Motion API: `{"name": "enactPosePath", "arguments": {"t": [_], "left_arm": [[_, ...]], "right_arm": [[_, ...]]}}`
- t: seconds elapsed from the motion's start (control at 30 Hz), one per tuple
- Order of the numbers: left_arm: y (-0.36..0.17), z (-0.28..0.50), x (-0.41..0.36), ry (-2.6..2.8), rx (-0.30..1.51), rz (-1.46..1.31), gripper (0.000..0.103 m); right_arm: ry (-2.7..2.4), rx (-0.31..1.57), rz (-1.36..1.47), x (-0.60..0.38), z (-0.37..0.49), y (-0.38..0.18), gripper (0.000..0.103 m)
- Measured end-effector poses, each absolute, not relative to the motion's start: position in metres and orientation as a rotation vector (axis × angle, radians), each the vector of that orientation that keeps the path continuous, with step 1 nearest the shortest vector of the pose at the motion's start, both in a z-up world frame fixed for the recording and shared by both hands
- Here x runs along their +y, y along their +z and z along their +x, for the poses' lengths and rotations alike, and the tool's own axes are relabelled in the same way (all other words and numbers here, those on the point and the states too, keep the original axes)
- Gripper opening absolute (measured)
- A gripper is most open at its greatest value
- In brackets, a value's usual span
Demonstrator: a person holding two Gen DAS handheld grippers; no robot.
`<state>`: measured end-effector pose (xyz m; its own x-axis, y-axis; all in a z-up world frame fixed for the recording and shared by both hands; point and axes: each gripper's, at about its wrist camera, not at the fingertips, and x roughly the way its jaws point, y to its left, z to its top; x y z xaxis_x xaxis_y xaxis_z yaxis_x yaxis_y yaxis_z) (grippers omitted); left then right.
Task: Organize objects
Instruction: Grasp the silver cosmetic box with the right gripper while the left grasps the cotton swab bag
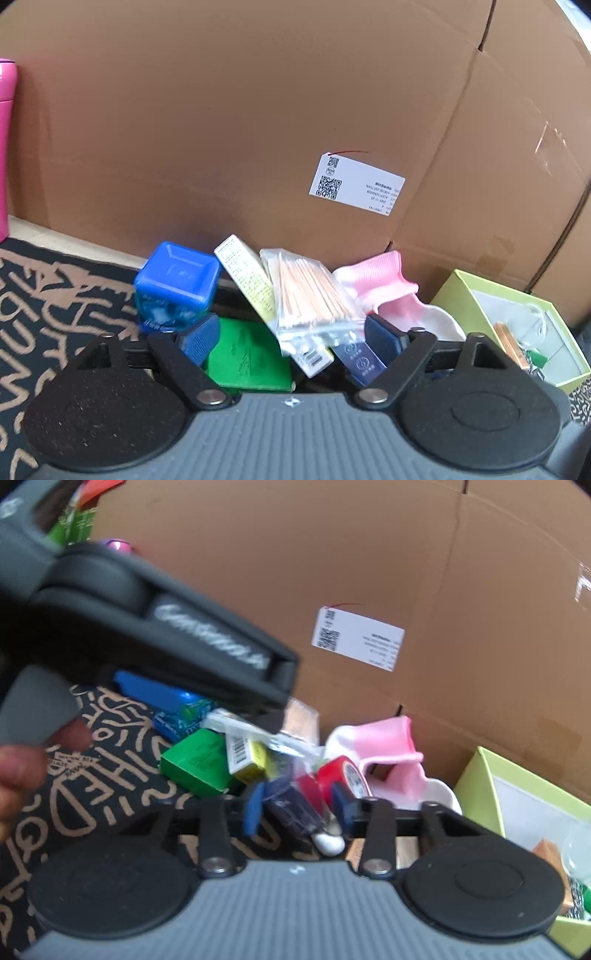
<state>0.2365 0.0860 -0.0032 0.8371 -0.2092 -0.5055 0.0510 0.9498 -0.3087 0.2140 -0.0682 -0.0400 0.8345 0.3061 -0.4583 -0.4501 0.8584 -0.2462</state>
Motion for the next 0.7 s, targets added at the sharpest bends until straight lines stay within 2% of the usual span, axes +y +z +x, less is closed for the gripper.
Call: {"name": "enactPosePath", "arguments": {"t": [0.03,0.07,0.1,0.17,0.2,0.3,0.53,0.7], "left_arm": [[-0.003,0.24,0.086,-0.148,0.568,-0.294,0.068],[-0.004,0.243,0.087,-0.154,0.583,-0.297,0.051],[-0.006,0.246,0.088,-0.163,0.604,-0.302,0.03],[-0.011,0.245,0.092,-0.195,0.612,-0.333,0.021],[-0.013,0.243,0.094,-0.195,0.613,-0.347,0.013],[-0.014,0.227,0.094,-0.212,0.622,-0.343,0.009],[-0.023,0.149,0.09,-0.264,0.661,-0.273,0.008],[-0.039,0.088,0.093,-0.252,0.731,-0.278,0.009]], "right_arm": [[0.413,0.415,-0.363,-0.068,0.213,-0.04,0.028],[0.415,0.406,-0.37,-0.069,0.211,-0.04,0.028],[0.423,0.403,-0.373,-0.07,0.209,-0.04,0.027],[0.439,0.4,-0.369,-0.076,0.203,-0.038,0.026],[0.443,0.395,-0.369,-0.079,0.198,-0.037,0.025],[0.453,0.395,-0.356,-0.094,0.182,-0.032,0.025],[0.501,0.409,-0.321,-0.126,0.109,-0.025,0.021],[0.56,0.492,-0.252,-0.142,0.052,-0.033,0.021]]}}
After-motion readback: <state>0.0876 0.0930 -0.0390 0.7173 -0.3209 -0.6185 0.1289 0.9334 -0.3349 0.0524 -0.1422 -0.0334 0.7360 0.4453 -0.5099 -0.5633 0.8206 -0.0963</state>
